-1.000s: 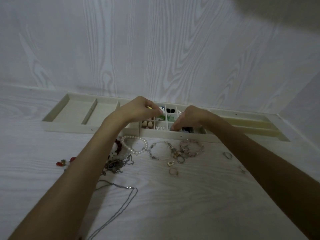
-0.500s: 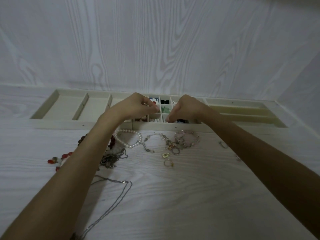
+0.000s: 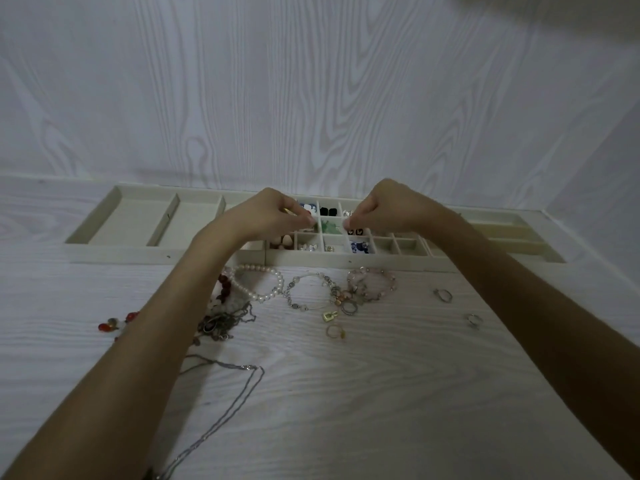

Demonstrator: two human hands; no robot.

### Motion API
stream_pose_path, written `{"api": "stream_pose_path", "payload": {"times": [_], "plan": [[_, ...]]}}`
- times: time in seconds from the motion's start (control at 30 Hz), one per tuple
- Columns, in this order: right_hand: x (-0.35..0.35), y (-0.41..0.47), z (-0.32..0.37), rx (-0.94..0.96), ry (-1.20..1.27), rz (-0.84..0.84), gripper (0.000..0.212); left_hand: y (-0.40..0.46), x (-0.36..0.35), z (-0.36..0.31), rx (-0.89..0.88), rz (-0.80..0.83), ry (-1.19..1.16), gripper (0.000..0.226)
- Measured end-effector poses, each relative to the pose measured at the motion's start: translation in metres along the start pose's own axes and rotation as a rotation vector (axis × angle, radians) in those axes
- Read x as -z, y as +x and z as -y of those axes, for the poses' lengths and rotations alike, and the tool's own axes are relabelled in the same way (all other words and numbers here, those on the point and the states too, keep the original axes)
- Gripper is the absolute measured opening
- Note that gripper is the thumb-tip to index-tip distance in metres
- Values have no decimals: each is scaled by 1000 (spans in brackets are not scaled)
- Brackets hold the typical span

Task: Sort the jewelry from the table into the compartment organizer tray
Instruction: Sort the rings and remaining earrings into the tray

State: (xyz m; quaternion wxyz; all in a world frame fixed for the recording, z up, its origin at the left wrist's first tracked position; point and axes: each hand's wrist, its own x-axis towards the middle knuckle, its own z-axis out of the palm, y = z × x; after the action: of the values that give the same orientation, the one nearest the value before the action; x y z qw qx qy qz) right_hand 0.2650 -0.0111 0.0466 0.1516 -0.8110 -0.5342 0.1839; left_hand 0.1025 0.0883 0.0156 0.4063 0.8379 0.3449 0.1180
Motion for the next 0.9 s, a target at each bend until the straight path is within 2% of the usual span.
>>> {"api": "stream_pose_path", "payload": {"times": [0.13,0.3,0.43,0.5,0.6,0.67,0.77,0.83,0.9], "plan": [[14,-42,3,120,54,-48,19,-10,14,-10,-35,6,14,25],[-24,-79,-21,236,109,-82,11,-32,12,-19,-146,-46,34,18],[-53,-85,-40,350,124,-129,10,-58,-14,-7,-225,2,93,9],[-64,-84,-43,392,132,-152,13,-69,-27,3,-261,27,86,16],[-77,-82,-43,390,63,-207,15,-77,-46,14,-272,47,107,15],[-84,-80,-43,395,26,-240,14,-80,-52,17,-264,-1,129,12],[-91,-81,-40,402,10,-278,8,-82,-52,16,-278,-80,115,20],[-92,-80,-37,389,53,-285,6,-83,-50,17,-277,-87,90,24],[-89,-80,-33,326,228,-269,7,-85,-50,17,-264,-66,76,21]]}}
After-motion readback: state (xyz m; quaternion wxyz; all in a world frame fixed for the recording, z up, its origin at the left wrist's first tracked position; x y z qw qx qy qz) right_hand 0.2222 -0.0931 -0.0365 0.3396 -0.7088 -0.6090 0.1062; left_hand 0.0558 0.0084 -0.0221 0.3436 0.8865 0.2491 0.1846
